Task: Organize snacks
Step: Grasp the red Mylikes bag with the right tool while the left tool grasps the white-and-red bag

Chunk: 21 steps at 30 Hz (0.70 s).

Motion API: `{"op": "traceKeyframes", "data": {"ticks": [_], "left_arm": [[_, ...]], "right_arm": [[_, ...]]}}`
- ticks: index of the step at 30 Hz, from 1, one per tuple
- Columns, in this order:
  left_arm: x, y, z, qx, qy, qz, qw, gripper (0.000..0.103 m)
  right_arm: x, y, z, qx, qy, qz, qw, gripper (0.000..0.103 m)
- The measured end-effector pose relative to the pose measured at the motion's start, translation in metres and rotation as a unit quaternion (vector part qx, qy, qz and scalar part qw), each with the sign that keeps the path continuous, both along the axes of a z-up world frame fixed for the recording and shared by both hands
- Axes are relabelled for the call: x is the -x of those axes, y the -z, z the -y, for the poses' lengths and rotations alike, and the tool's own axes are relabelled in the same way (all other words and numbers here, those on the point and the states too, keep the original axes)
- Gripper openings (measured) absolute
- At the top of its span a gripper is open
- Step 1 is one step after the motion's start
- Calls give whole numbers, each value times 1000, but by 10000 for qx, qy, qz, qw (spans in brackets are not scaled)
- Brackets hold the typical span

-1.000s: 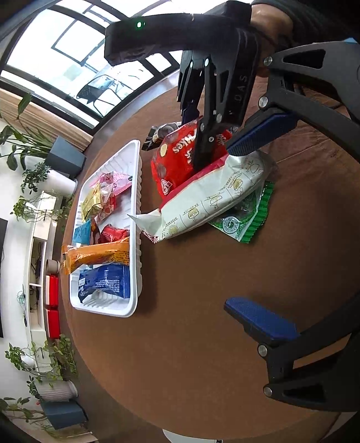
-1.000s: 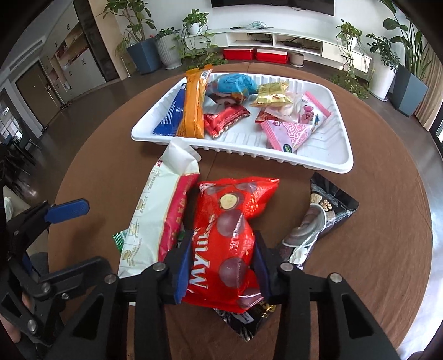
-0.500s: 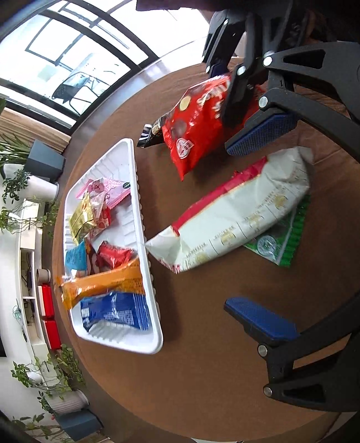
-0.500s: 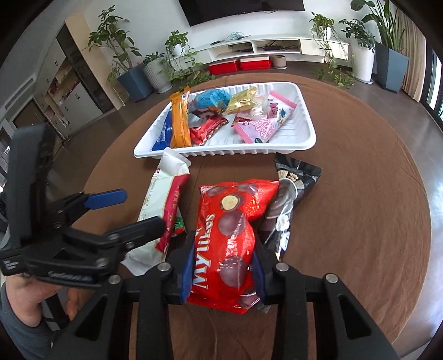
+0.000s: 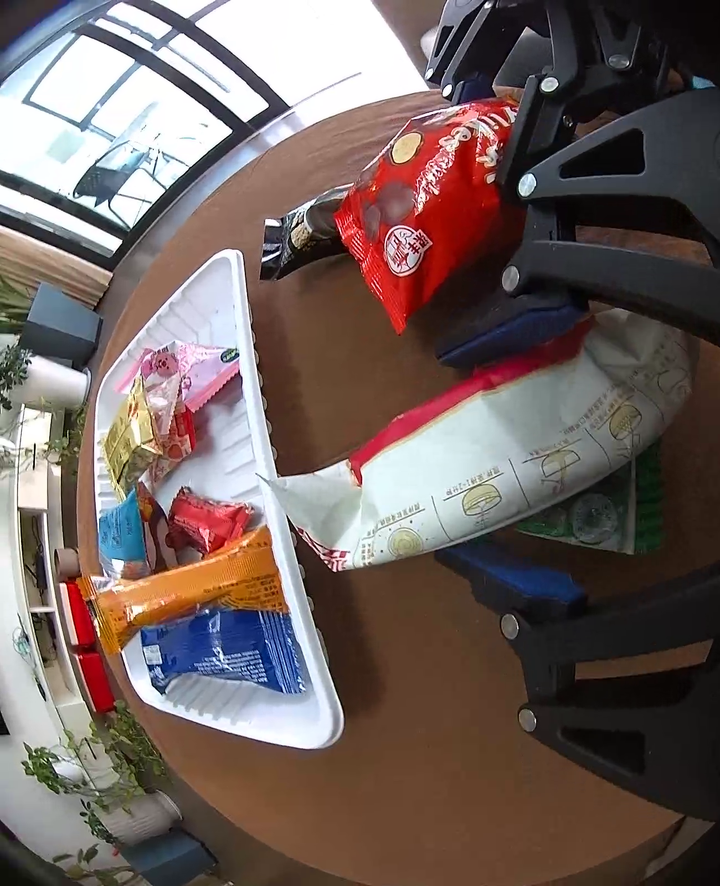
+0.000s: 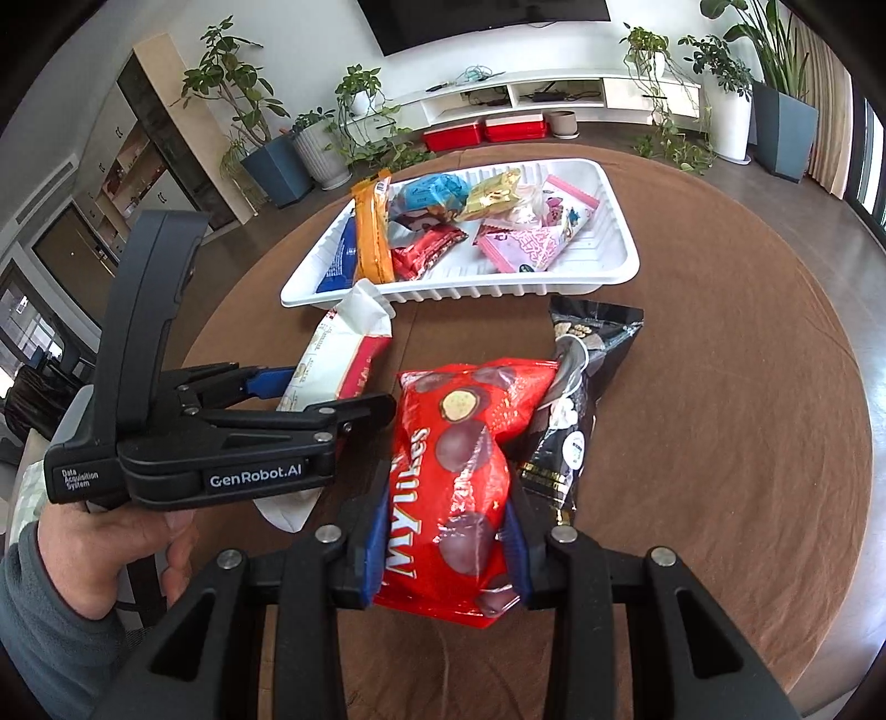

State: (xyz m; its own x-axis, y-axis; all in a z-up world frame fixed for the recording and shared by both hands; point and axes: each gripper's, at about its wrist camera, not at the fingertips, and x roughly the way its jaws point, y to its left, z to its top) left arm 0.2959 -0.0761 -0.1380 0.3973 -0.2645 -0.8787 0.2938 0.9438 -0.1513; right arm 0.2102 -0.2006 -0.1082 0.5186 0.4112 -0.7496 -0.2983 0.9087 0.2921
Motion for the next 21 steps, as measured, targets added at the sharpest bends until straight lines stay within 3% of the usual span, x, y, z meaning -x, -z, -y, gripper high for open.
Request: {"op": "traceKeyframes", "data": {"ticks": [6, 13, 21], "left_arm": [[0, -5, 3, -62, 201, 75, 9998, 46], [9, -7, 3, 35, 463, 97, 9989, 44], [41, -14, -20, 653, 364, 83, 9972, 43]], "right_arm": [[2, 1, 1, -34, 15, -10, 10000, 37], [5, 1, -1, -43, 3, -7, 10000, 37], [8, -2, 1, -103, 23, 40, 9999, 37]]}}
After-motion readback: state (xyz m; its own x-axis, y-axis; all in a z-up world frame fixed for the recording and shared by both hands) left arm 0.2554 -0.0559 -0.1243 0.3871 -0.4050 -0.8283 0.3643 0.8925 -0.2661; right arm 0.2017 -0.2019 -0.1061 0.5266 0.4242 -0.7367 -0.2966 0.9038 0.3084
